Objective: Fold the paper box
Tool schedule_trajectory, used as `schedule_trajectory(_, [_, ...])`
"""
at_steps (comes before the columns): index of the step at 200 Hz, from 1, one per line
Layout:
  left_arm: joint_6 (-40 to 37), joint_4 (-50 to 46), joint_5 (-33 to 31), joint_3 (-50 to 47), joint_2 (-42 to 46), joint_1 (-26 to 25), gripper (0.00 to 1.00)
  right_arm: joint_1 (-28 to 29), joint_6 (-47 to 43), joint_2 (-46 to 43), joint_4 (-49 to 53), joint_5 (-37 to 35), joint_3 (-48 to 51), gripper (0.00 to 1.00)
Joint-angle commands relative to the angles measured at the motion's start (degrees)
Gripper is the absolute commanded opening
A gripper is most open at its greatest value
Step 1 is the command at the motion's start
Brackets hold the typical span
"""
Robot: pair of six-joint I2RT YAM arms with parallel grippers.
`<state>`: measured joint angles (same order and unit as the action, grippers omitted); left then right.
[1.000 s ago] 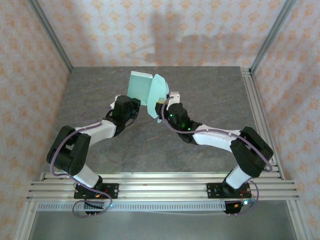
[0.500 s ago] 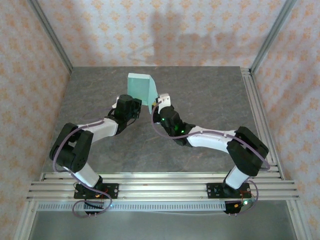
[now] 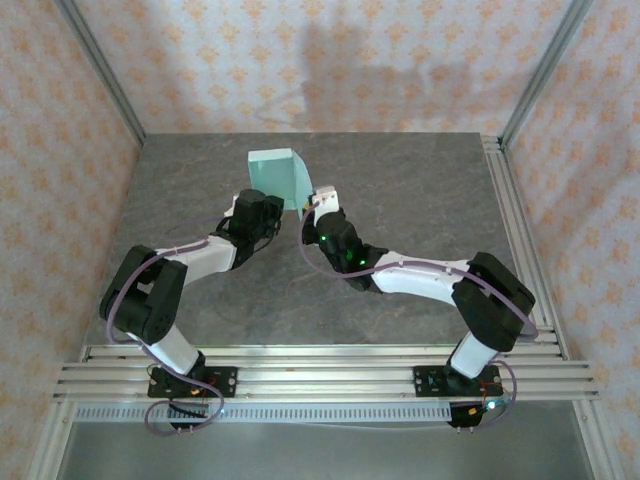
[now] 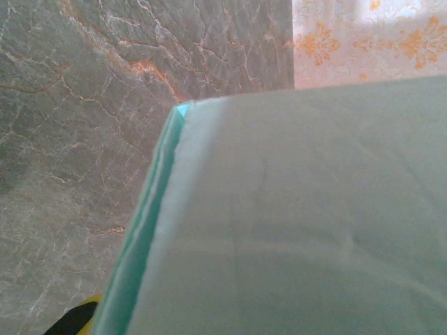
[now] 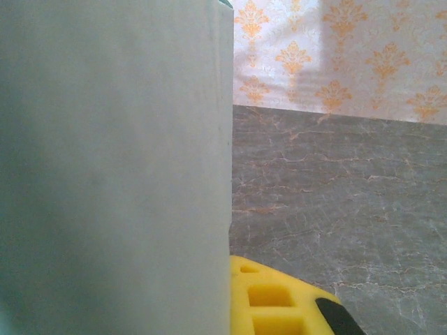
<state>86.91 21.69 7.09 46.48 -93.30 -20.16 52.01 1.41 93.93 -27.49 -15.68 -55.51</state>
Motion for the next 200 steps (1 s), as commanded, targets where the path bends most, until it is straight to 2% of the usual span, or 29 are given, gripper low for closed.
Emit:
schedule_trajectory(1, [-1.1,-3.1,-0.7,0.6,0.9,0.0,0.30,-1.6,1.8,-0.1,1.9,-1.7,-2.5,0.01])
schedule_trajectory(71, [-3.3,-3.8,0.1,0.7,3.3,0.0,0.66,-4.0,2.2,0.2,5.0,0.1,-4.3,0.00])
schedule_trajectory(105, [-11.5,-7.4,-0.9,1.1,7.7,0.0,0.90,-6.9,-0.7,-0.2,14.4,4.2,-7.9,0.01])
schedule_trajectory(120, [-18.1,-11.9,-2.6,2.3,10.3,-0.1,0.94,-8.1,-3.3,-0.1,18.8,4.5,-9.8,0.01])
schedule_trajectory(140, [-27.5,-17.3,-6.5,2.4,14.3,0.0,0.97,-10.9,-5.1,0.1,28.6,8.5,-13.8,0.01])
schedule_trajectory(160, [-35.6,-20.8,-9.1,2.2,18.1,0.0,0.98,-14.0,-6.9,1.3,41.5,14.3,-19.4,0.02])
schedule_trajectory(200, [-47.2,-28.2,-11.6,4.9,20.9,0.8,1.00,-18.3,-14.9,3.0,66.3,23.4,-30.2,0.00])
